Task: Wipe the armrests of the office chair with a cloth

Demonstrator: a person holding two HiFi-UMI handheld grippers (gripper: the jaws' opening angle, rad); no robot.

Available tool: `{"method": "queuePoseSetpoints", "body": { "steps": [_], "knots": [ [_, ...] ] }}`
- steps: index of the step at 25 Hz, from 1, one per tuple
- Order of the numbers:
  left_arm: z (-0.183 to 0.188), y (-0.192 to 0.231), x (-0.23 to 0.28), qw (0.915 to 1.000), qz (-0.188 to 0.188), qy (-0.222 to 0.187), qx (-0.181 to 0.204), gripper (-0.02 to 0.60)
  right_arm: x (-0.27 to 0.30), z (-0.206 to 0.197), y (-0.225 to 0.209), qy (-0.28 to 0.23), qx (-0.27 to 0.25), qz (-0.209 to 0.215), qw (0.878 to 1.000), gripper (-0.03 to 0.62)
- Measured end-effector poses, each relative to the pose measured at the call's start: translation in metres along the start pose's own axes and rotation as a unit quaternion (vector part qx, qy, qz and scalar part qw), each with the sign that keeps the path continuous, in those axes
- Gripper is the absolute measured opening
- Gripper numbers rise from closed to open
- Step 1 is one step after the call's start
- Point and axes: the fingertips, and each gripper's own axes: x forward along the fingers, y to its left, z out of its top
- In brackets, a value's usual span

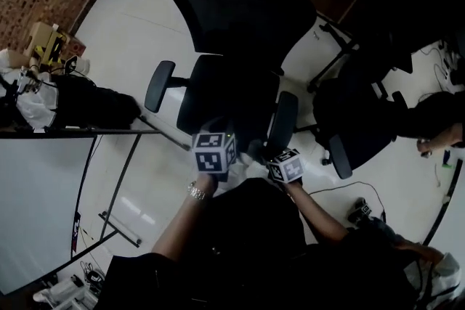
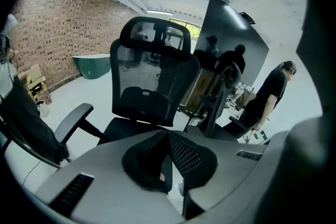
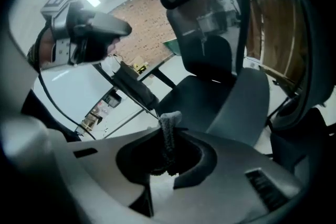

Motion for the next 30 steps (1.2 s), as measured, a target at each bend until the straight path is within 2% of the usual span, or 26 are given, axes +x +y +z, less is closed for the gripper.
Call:
{"method": "queuePoseSetpoints", "body": {
  "steps": [6,9,12,17,21,25,30],
  "knots": [
    [-0.025,0.058,-0.041,0.9981,0.054,0.0,-0.029,0.006,0.002,0.128,0.051,-0.11,-0.011,0.032,0.993,0.037],
    [-0.024,0.081,-0.053,0.9971,0.065,-0.012,-0.038,0.006,-0.003,0.17,0.081,-0.154,-0.004,0.027,0.988,0.038],
    [-0.015,0.1,-0.062,0.997,0.063,-0.031,-0.032,0.006,-0.003,0.196,0.111,-0.182,0.001,0.011,0.983,0.038],
    [-0.006,0.144,-0.099,0.9966,0.053,-0.059,-0.022,0.006,0.01,0.21,0.176,-0.218,0.004,-0.011,0.976,0.039],
    [-0.014,0.176,-0.119,0.9966,0.047,-0.064,-0.021,0.006,0.018,0.215,0.219,-0.234,-0.005,-0.024,0.972,0.038],
    [-0.02,0.183,-0.124,0.9977,0.027,-0.058,-0.021,0.006,0.015,0.213,0.237,-0.23,-0.015,-0.075,0.97,0.04],
    [-0.022,0.18,-0.132,0.9977,0.02,-0.063,-0.017,0.006,0.012,0.207,0.252,-0.221,-0.027,-0.096,0.97,0.04]
  ]
}}
